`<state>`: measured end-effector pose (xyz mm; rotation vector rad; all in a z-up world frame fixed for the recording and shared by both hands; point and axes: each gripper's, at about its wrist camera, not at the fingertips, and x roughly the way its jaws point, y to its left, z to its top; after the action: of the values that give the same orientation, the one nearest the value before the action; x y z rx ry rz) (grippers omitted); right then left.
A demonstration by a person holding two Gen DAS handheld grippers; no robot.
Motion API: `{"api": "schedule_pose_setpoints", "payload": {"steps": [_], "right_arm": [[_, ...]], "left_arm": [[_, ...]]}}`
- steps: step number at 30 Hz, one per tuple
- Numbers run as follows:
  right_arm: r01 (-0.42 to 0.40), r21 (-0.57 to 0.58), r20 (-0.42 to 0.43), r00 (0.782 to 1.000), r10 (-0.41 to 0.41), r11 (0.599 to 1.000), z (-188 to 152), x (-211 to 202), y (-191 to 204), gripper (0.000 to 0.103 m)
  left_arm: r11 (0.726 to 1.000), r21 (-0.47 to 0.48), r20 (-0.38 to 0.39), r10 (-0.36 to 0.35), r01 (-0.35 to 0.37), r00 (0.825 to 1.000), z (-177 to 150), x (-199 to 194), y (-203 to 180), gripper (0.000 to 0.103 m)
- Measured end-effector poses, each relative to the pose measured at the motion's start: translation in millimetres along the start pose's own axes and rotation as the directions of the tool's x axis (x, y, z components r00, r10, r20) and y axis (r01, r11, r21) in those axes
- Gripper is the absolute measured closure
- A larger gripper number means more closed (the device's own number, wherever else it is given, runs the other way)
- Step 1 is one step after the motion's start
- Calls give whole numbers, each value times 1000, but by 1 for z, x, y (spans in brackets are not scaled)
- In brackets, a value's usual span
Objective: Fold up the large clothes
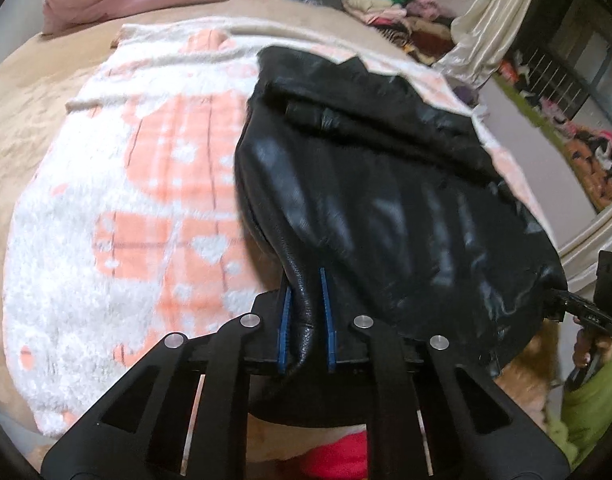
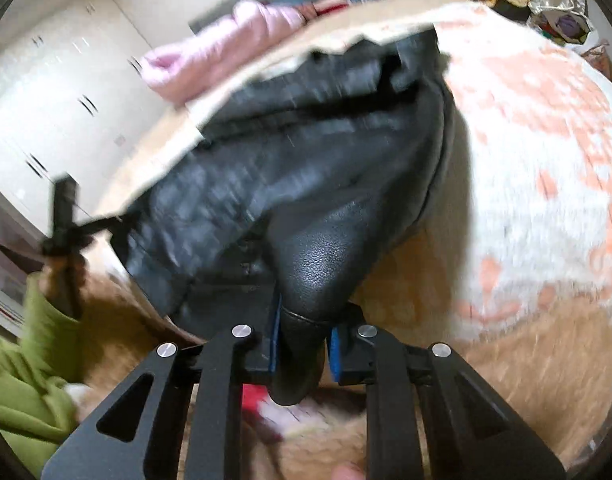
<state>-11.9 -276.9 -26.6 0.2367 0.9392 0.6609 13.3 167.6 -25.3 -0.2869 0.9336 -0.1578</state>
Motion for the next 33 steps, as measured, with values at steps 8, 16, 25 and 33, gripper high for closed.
{"api": "schedule_pose_setpoints", "payload": {"steps": [8, 16, 25, 33], "right_arm": [[-65, -8, 195, 979, 65, 998, 51, -34, 6, 87], [-61, 32, 324, 945, 47, 998, 115, -41, 0, 87], [4, 58, 353, 935, -24, 998, 165, -25, -9, 86], [77, 101, 338, 935, -107, 992, 199, -2, -24, 84]], "left_arm": [[999, 30, 94, -43, 41, 995, 47, -18, -22, 98], [998, 17, 177, -56, 54, 983, 108, -23, -25, 97], [999, 5, 201, -45, 44, 978, 158, 0, -29, 97], [998, -19, 188, -51, 56, 981, 190, 23, -21, 96]]}}
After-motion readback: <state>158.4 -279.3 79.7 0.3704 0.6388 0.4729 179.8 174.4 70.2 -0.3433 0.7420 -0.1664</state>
